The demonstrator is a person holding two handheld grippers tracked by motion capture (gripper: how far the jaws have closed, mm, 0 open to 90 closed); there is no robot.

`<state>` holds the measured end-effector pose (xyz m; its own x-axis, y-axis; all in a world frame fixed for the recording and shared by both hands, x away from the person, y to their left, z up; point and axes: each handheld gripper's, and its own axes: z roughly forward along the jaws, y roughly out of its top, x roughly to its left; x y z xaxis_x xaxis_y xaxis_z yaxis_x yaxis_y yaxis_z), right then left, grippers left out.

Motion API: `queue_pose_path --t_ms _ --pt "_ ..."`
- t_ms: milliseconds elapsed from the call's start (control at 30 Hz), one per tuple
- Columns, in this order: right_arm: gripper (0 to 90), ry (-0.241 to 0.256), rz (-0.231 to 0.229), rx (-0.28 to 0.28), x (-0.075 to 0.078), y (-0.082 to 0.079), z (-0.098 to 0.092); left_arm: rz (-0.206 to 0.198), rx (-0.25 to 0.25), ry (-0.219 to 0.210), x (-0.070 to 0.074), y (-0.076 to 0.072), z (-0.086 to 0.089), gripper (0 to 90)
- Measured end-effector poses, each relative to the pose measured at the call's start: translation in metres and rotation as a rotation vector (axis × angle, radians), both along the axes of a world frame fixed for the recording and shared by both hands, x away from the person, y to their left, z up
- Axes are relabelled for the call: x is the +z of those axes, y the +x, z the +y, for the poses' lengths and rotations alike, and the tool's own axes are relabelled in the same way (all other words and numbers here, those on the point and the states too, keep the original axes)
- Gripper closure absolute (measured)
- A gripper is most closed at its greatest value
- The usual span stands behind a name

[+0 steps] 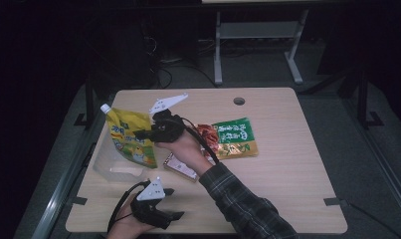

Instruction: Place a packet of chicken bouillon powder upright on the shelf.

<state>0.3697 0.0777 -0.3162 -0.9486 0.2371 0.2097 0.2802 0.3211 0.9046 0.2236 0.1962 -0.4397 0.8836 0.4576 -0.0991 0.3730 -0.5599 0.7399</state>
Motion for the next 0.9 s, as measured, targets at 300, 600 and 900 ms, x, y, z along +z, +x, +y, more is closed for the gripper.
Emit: queue_pose_path --t_ms 300,600,900 --pt "90.0 0.015 0.020 -0.004 -0.006 0.009 0.029 0.021 -0.001 0.006 -0.001 0.000 0.000 20.3" --pt "90.0 0.007 0.033 0.005 -0.015 0.010 0.047 0.026 -0.005 0.018 -0.001 0.001 0.002 19.9" --pt "90.0 0.000 0.045 0.016 -0.025 0.011 0.055 0.043 -0.013 0.028 -0.003 0.000 0.000 19.8"
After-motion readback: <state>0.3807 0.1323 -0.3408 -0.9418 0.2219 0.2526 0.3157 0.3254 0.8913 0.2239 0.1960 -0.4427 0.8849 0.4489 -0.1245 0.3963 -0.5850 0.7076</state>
